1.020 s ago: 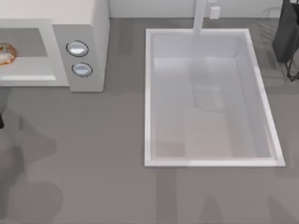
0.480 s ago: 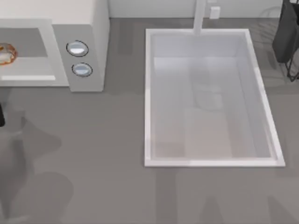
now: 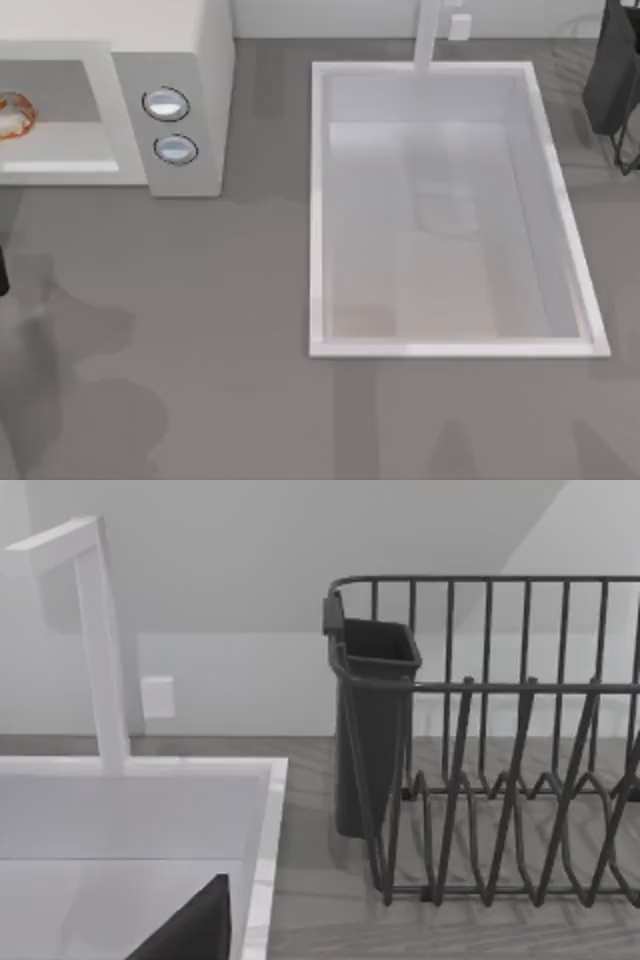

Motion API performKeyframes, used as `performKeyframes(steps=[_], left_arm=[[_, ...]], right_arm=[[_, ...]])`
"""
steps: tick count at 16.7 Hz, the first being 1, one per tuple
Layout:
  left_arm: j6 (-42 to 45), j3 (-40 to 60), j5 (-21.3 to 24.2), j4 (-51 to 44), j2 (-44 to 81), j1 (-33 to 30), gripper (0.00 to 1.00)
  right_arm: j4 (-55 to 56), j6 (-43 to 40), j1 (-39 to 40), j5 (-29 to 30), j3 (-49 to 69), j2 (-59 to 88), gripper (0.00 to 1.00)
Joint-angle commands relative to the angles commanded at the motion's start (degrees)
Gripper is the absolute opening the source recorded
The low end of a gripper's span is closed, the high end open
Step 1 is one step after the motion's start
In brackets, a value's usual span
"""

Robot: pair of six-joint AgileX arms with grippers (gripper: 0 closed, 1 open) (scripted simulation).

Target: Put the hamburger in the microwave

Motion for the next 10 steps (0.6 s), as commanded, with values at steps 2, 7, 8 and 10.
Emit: performKeyframes(steps=[2, 7, 8, 10], left_arm=[[-0.4, 0.2, 0.6, -2.1, -3.2, 0.5, 1.0], [-1.7, 1.7, 2.3, -3.1, -10.4, 1.5, 1.0], [-1.9, 1.9, 2.5, -3.0, -11.1, 1.6, 1.0], [-1.9, 2.0, 2.5, -3.0, -11.4, 1.6, 1.0]], right_arm=[[0.0, 0.0, 0.0, 0.0, 0.0, 0.0, 1.0], [0.0, 0.0, 0.0, 0.0, 0.0, 0.0, 1.0], [0.0, 0.0, 0.0, 0.0, 0.0, 0.0, 1.0], [0.0, 0.0, 0.0, 0.0, 0.0, 0.0, 1.0]])
